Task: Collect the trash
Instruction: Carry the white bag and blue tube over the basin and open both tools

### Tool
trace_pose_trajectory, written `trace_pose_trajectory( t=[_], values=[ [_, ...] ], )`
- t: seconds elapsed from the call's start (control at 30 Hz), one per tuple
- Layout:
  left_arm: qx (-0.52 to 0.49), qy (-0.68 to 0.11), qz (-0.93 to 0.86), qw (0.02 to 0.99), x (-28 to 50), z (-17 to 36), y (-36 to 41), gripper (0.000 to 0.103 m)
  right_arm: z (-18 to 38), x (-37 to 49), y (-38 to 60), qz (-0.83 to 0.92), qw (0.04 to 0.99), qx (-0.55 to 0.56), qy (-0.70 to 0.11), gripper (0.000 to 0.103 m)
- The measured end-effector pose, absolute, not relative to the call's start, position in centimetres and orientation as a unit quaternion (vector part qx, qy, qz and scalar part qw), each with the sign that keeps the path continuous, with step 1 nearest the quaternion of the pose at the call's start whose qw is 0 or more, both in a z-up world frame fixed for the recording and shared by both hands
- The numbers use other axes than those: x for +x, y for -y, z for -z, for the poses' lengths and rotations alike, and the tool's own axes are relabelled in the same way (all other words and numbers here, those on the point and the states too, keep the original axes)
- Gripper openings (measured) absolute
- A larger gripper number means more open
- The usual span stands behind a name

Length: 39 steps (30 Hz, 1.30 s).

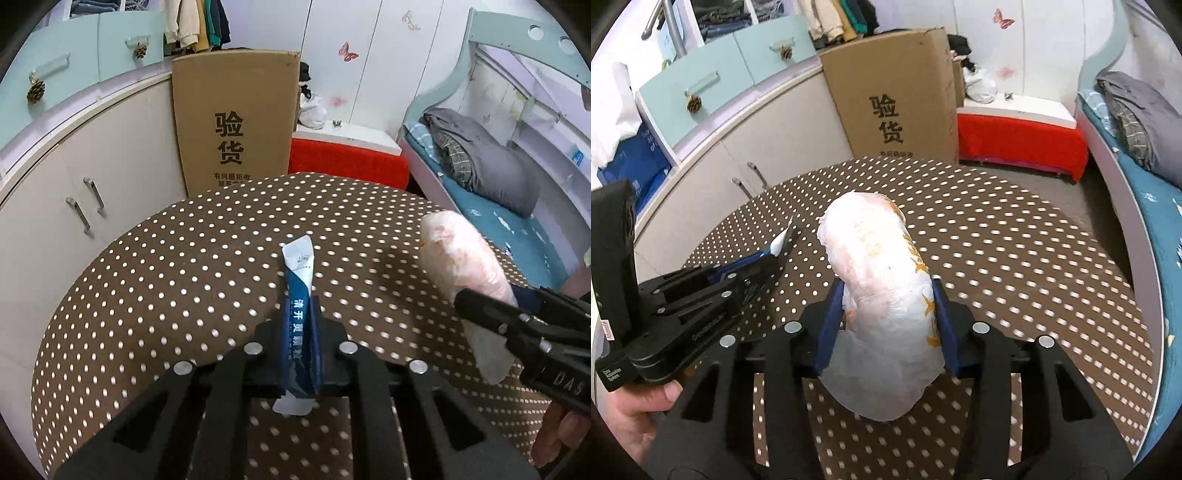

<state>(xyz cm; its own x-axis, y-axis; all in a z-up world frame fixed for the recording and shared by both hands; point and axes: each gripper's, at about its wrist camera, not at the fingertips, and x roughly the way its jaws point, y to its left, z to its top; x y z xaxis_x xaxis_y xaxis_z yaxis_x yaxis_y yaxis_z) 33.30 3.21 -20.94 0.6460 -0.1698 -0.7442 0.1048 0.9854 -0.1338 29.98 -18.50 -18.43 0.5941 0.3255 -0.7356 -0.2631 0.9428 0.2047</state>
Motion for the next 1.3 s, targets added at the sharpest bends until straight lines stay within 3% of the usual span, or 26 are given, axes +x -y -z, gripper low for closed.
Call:
trace_pose_trajectory(
  t=[0.77,1.3],
  values=[
    [0.014,-0.330,0.216,0.919,21.6,11.6,13.3,0.010,10.8,17.4,35.6,-0.048,0.939,0.119,-0.319,0.046],
    [0.059,-0.327,0.339,0.880,17.4,11.2,28.1,0.010,14.2,9.9,49.8,0.079,0.924,0.202,-0.314,0.046]
  ],
)
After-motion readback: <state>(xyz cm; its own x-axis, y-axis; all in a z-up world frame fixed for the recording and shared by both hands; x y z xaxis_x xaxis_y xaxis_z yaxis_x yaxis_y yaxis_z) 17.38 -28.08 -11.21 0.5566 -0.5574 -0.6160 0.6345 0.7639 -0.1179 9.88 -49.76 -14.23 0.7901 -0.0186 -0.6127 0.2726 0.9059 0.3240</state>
